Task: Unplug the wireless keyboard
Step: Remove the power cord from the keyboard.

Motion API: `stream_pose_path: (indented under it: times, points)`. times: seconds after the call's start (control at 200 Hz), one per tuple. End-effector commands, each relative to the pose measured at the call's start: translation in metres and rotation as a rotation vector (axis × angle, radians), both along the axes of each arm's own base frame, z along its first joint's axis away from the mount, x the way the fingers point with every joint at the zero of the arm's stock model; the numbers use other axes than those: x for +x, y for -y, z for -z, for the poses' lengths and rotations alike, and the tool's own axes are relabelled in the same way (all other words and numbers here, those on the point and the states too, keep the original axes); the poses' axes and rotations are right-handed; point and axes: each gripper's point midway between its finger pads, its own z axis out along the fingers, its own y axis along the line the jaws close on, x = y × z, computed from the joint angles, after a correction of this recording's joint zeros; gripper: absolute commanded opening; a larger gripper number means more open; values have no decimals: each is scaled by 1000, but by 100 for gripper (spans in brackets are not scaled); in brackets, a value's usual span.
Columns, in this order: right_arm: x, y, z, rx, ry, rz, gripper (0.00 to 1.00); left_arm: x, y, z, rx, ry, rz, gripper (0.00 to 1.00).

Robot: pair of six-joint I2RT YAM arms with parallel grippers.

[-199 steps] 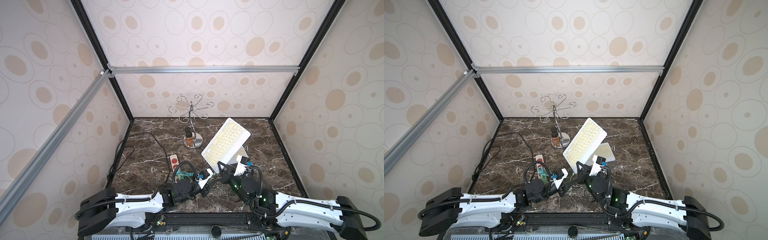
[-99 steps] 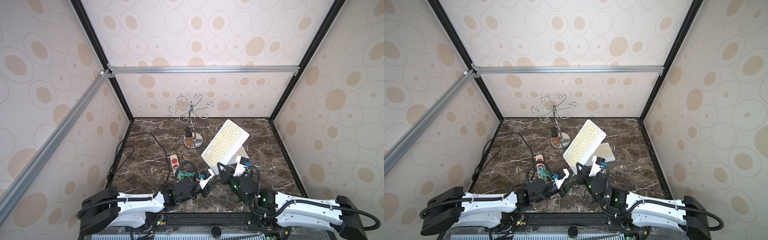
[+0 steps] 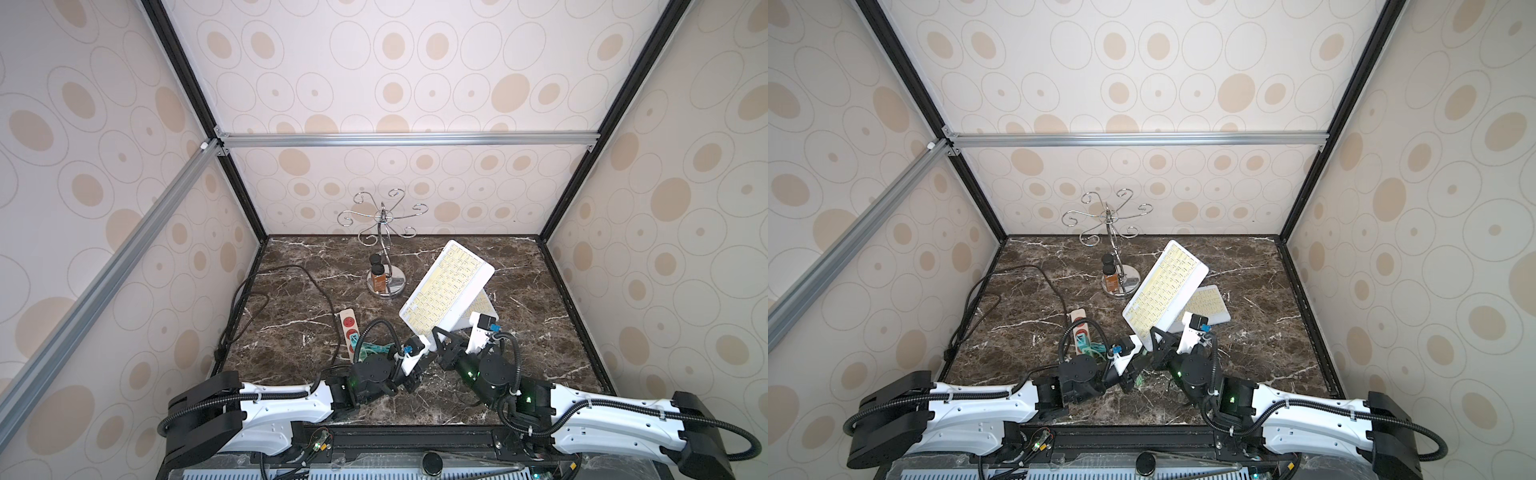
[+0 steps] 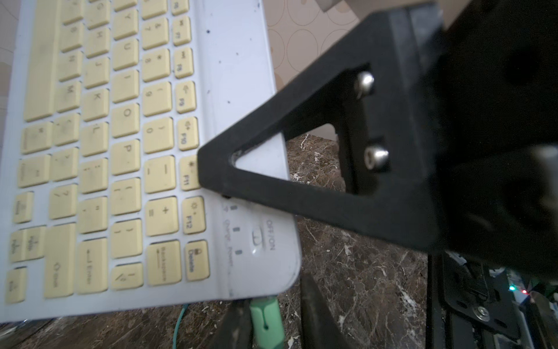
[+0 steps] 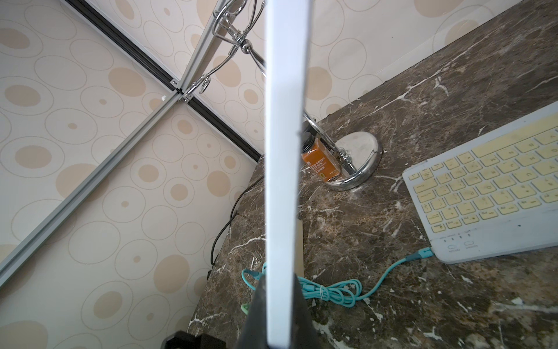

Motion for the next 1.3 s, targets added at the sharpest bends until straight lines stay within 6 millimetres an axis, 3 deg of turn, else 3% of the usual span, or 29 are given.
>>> stream_pose_path:
  times: [0.0,0.105,0.305,0.55,0.77,1.295]
  points:
    - [-1,-1,-30,91,32,-1,0,4,5,-21,-45,17,-3,18]
    - [-1,-1,-30,92,32,3,0,3,5,-20,-49,19,-1,8]
    - [0,0,-29,85,27,11,0,1,7,-20,-50,18,17,0]
    - [5,13,-20,109,-20,89,0,-4,7,-22,-66,31,43,0]
    - [1,8,-28,123,27,44,0,-8,9,-23,-70,35,74,0]
    - [3,10,-23,174,10,58,0,-11,10,-24,-82,26,88,0]
